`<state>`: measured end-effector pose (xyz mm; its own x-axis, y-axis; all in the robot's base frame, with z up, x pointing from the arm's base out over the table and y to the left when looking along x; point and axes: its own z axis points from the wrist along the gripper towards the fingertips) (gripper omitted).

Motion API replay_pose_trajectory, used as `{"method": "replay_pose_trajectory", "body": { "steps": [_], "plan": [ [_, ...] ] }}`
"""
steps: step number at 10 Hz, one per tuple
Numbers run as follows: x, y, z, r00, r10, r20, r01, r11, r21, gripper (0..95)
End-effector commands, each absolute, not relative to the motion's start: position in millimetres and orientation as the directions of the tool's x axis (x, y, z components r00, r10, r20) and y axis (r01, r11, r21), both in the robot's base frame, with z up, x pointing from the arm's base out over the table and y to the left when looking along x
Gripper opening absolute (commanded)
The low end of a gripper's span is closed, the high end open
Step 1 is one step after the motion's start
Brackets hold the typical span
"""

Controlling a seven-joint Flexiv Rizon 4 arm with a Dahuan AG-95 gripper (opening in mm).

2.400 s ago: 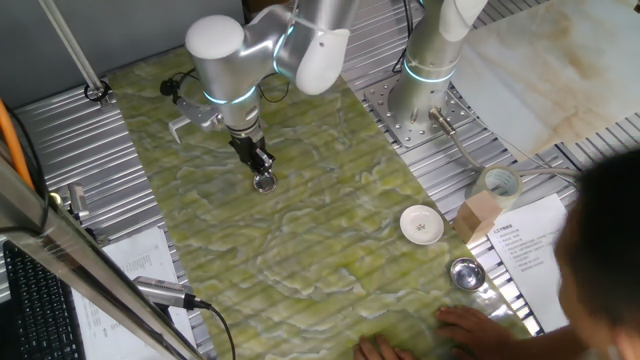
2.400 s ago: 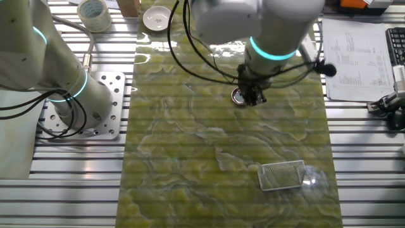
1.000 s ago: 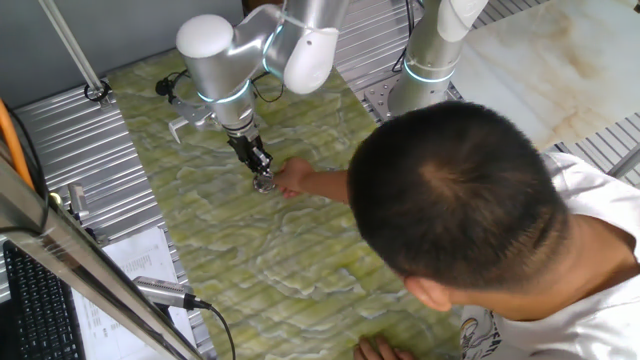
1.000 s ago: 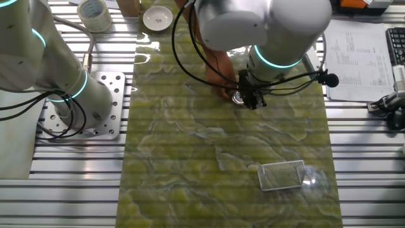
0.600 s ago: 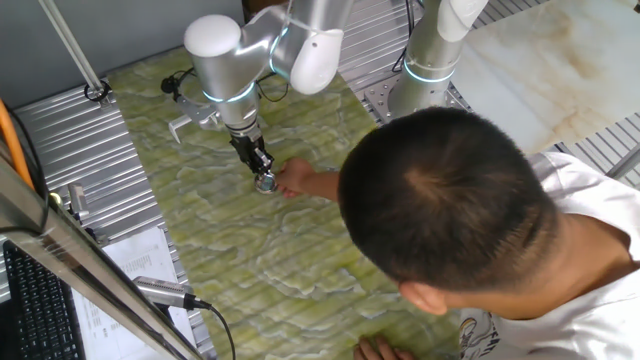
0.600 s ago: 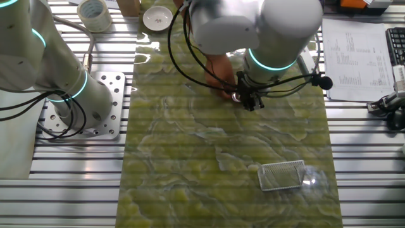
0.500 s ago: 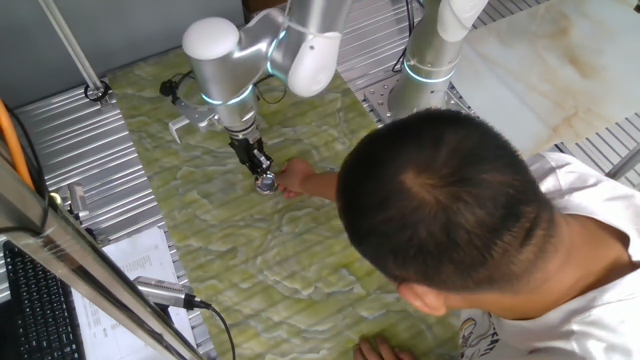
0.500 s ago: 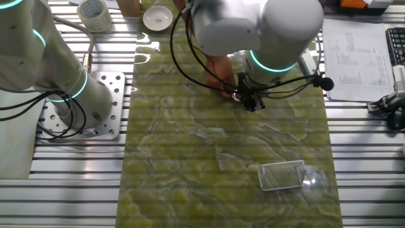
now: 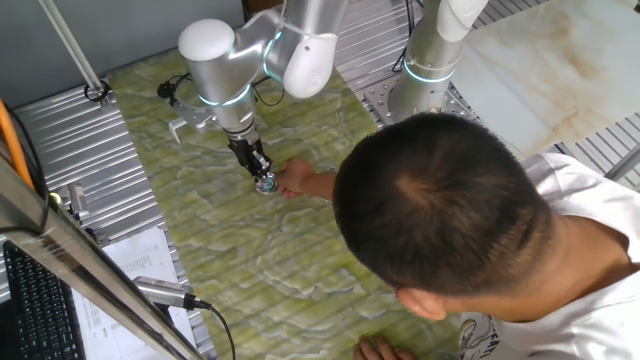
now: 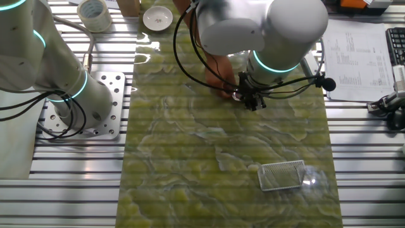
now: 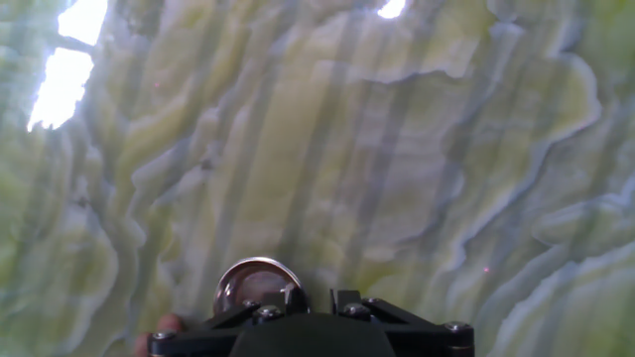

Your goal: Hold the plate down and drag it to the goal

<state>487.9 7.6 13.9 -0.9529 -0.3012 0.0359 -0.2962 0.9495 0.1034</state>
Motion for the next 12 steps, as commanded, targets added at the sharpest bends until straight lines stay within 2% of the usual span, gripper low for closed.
{"method": "replay_pose_trajectory", "body": {
  "steps": [1, 12],
  "plan": [
    [488.0, 7.7, 16.3, -0.953, -0.3, 0.038, -0.295, 0.95, 0.105, 0.0],
    [486.4, 3.1, 18.4, -0.953, -0.298, 0.046, -0.292, 0.951, 0.105, 0.0]
  ]
}}
